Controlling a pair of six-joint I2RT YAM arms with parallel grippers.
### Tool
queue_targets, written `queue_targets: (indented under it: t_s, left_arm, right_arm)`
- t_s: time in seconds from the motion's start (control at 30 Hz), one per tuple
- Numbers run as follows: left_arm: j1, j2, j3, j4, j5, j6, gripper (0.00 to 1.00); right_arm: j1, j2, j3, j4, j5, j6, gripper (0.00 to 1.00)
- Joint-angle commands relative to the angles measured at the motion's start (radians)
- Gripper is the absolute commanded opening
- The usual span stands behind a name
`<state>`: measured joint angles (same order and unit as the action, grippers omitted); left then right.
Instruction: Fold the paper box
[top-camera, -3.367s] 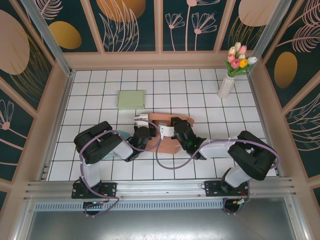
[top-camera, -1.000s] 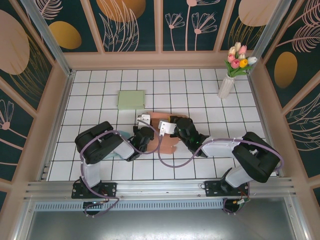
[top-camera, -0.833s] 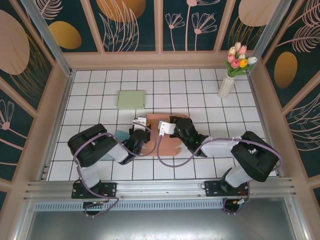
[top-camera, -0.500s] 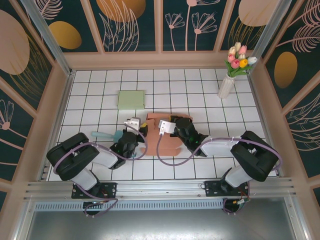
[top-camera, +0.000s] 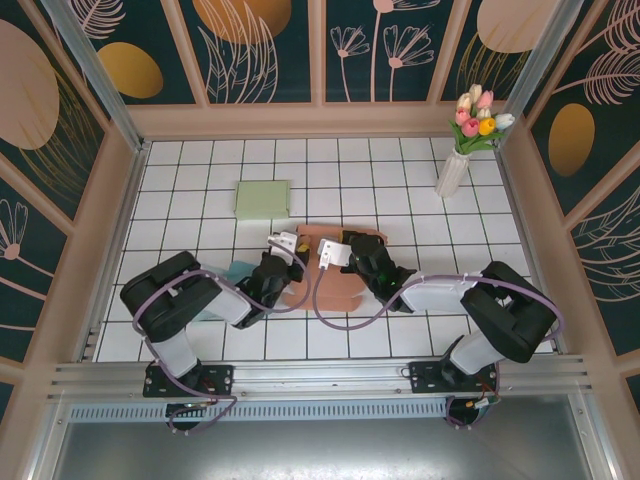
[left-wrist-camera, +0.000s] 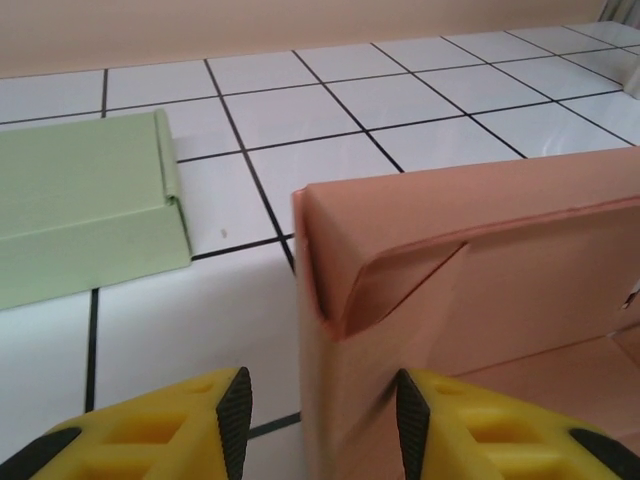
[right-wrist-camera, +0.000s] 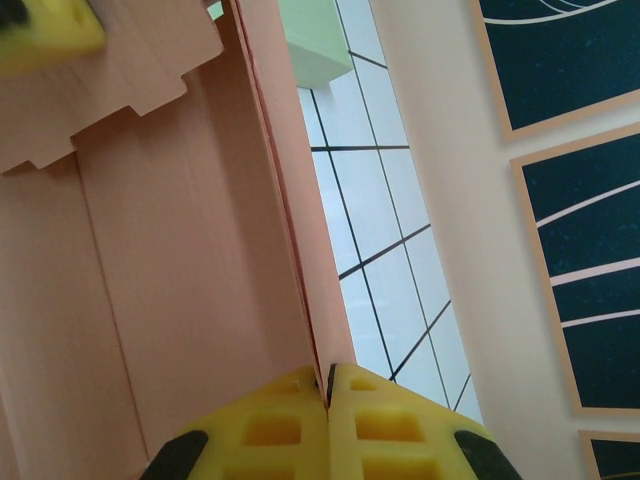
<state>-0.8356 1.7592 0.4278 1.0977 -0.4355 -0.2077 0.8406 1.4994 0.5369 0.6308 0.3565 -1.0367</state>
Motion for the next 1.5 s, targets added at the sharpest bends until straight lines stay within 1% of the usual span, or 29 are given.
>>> queue_targets:
  t_s: [0.0,0.07,0.1,0.2,0.23,0.27,0.37,0.4,0.47,0.63,0.77,0.83,0.93,1.0,1.2,1.37,1.47]
  left_arm:
    - [0.005,0.043,0.056,0.02,-0.016,0.026,0.43]
    - [0.004,0.067,0.088,0.012,-0.035,0.027,0.39]
    - [0.005,0.082,0.101,0.006,-0.045,0.028,0.34]
    - [0.004,0.122,0.134,0.004,-0.092,0.025,0.14]
    - [0.005,0.134,0.141,0.007,-0.117,0.022,0.1]
    - [0.005,0.139,0.145,0.009,-0.143,0.018,0.09]
    - [0.005,0.154,0.175,-0.037,-0.295,-0.014,0.06]
    - [0.004,0.157,0.174,-0.037,-0.342,-0.023,0.06]
    - [0.005,0.16,0.165,-0.024,-0.394,-0.021,0.06]
    - [0.005,0.178,0.173,-0.057,-0.427,-0.039,0.09]
    - [0.005,0.189,0.153,-0.023,-0.374,-0.047,0.17]
    - [0.004,0.18,0.128,0.013,-0.327,-0.041,0.2]
    - [0.004,0.152,0.068,0.081,-0.227,-0.023,0.31]
    - [0.004,0.131,0.016,0.143,-0.195,-0.014,0.34]
    - [0.004,0.104,-0.094,0.255,-0.169,-0.002,0.35]
    - [0.004,0.141,-0.08,0.268,-0.174,0.001,0.35]
    - [0.004,0.167,-0.031,0.219,-0.204,-0.013,0.35]
  right_arm:
    - [0.014,0.019,-0.017,-0.123,-0.032,0.038,0.0]
    - [0.025,0.026,-0.031,-0.103,-0.027,0.008,0.0]
    - [0.033,0.037,-0.043,-0.084,-0.018,-0.026,0.0]
    - [0.048,0.096,-0.081,0.051,0.065,-0.104,0.0]
    - [0.048,0.108,-0.085,0.072,0.075,-0.113,0.0]
    - [0.048,0.115,-0.089,0.084,0.077,-0.117,0.0]
    - [0.045,0.117,-0.081,0.069,0.07,-0.105,0.0]
    - [0.043,0.116,-0.08,0.069,0.072,-0.101,0.0]
    - [0.038,0.113,-0.077,0.062,0.073,-0.093,0.0]
    - [0.033,0.111,-0.072,0.056,0.068,-0.076,0.0]
    - [0.031,0.131,-0.076,0.072,0.061,-0.076,0.0]
    - [0.031,0.149,-0.09,0.104,0.058,-0.097,0.0]
    - [0.028,0.183,-0.102,0.157,0.086,-0.126,0.0]
    - [0.029,0.198,-0.107,0.188,0.1,-0.147,0.0]
    - [0.043,0.2,-0.135,0.272,0.106,-0.192,0.0]
    - [0.061,0.206,-0.149,0.308,0.117,-0.228,0.0]
    - [0.071,0.214,-0.15,0.314,0.123,-0.239,0.0]
